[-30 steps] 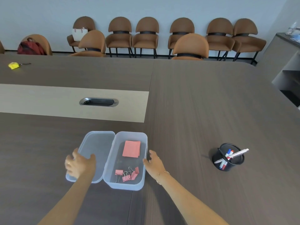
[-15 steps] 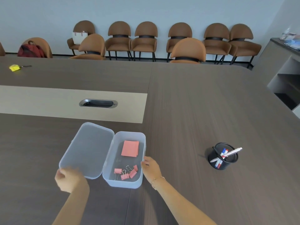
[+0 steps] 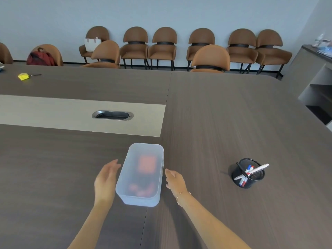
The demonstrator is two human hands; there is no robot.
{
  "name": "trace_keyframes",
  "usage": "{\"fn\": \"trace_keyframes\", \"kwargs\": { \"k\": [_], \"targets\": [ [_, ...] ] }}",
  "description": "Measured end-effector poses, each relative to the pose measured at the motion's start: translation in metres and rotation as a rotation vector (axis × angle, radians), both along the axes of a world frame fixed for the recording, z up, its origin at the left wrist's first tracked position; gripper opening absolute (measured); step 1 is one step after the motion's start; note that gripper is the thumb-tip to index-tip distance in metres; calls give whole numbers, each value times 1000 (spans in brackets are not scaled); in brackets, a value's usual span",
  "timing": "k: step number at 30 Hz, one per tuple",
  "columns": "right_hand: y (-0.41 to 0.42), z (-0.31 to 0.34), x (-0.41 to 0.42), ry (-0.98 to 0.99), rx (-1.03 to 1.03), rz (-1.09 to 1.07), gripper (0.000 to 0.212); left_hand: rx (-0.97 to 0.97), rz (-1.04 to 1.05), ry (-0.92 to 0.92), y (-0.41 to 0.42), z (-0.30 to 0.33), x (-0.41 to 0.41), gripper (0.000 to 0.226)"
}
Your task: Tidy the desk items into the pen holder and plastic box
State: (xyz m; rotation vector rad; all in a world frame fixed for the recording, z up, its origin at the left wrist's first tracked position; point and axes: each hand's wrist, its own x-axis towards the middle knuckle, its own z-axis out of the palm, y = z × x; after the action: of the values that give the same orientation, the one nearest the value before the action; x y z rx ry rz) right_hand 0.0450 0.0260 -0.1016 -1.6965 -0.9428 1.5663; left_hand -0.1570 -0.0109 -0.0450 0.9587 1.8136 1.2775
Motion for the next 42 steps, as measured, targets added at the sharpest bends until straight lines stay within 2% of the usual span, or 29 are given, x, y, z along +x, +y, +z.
{"fn": "trace_keyframes", "kwargs": {
  "k": [2,4,5,7,8,10,13,24,35,42],
  "targets": [
    [3,-2,-2,9,-1,37,28,-226,-230,173,11,-10,1,60],
    [6,-6,-7,-19,3,85,19,-361,-393,339,19,-21,8,88],
    [7,-11,-10,-28,-3,101,28,-406,-459,422,21,-24,13,94],
    [12,-25,-14,-29,0,93,62,-470,-544,604,26,-32,19,104],
    [13,-29,-16,-24,0,92,68,-495,-572,677,27,-32,22,108],
    [15,-36,-17,-19,-2,91,67,-537,-606,747,30,-33,23,115],
    [17,-33,-15,6,-14,79,70,-560,-634,788,30,-33,23,118],
    [20,-34,-13,21,-43,45,44,-566,-640,851,33,-36,24,119],
    [23,-39,-16,47,-73,-6,47,-579,-645,851,33,-35,25,118],
    [20,-37,-19,-15,-53,14,46,-576,-640,853,31,-35,26,119]
  ]
}}
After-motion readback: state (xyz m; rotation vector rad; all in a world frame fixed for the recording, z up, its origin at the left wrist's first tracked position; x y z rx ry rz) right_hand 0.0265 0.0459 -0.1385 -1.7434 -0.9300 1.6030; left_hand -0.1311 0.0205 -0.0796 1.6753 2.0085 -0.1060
